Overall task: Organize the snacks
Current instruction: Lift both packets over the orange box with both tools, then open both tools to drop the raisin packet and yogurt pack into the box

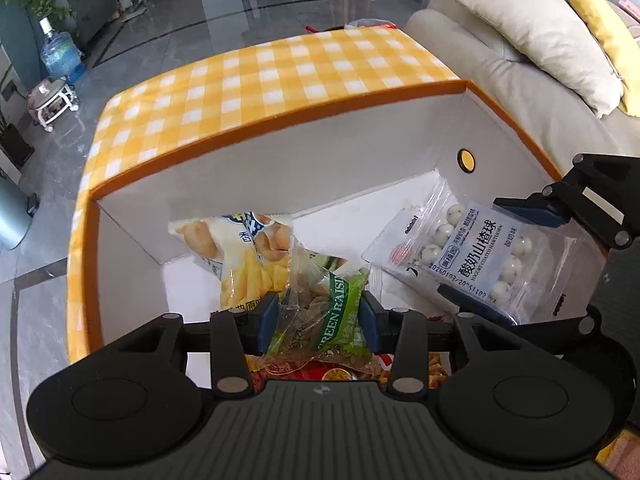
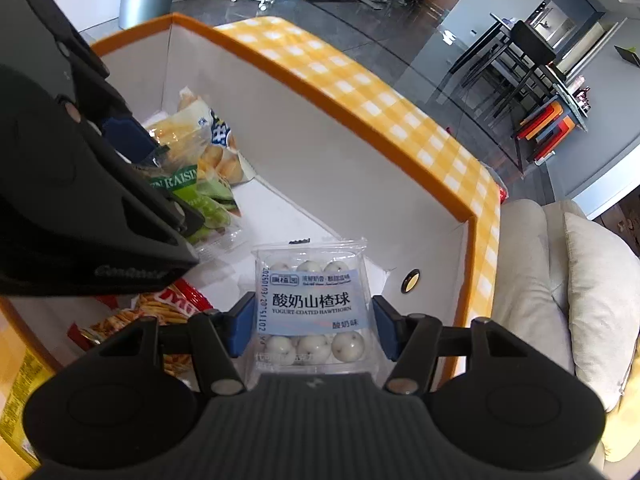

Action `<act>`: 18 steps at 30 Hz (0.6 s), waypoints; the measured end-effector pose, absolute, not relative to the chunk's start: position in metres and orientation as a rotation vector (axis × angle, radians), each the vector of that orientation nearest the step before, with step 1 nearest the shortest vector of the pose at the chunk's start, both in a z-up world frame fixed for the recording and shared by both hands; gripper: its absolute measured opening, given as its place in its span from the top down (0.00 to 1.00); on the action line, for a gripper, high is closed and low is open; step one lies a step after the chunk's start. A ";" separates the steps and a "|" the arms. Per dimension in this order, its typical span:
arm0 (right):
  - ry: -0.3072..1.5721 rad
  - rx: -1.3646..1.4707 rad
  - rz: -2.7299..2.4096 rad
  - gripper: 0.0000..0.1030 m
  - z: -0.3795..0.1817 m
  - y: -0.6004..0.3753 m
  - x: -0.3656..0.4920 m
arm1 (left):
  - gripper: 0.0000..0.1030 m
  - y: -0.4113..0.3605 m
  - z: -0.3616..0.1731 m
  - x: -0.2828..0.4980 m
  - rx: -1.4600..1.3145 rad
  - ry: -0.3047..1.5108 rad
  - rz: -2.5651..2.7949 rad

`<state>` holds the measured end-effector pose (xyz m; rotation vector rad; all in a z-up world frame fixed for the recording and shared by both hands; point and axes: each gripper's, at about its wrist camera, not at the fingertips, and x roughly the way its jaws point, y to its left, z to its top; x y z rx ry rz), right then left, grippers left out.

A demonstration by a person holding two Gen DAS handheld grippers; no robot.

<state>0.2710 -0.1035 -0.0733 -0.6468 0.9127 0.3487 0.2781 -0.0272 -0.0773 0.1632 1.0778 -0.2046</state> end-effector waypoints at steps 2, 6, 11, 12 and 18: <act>0.927 -0.644 0.353 0.44 -0.076 -0.105 0.273 | 0.52 -0.027 -0.081 0.282 0.163 1.090 -0.208; 0.952 -0.646 0.353 0.43 -0.082 -0.104 0.274 | 0.49 -0.028 -0.084 0.282 0.173 1.099 -0.198; 0.931 -0.650 0.356 0.43 -0.079 -0.106 0.273 | 0.42 -0.025 -0.080 0.280 0.181 1.080 -0.191; 0.921 -0.662 0.357 0.42 -0.078 -0.104 0.273 | 0.38 -0.026 -0.079 0.279 0.182 1.074 -0.196; 0.906 -0.660 0.369 0.30 -0.070 -0.104 0.268 | 0.21 -0.029 -0.066 0.268 0.207 1.027 -0.216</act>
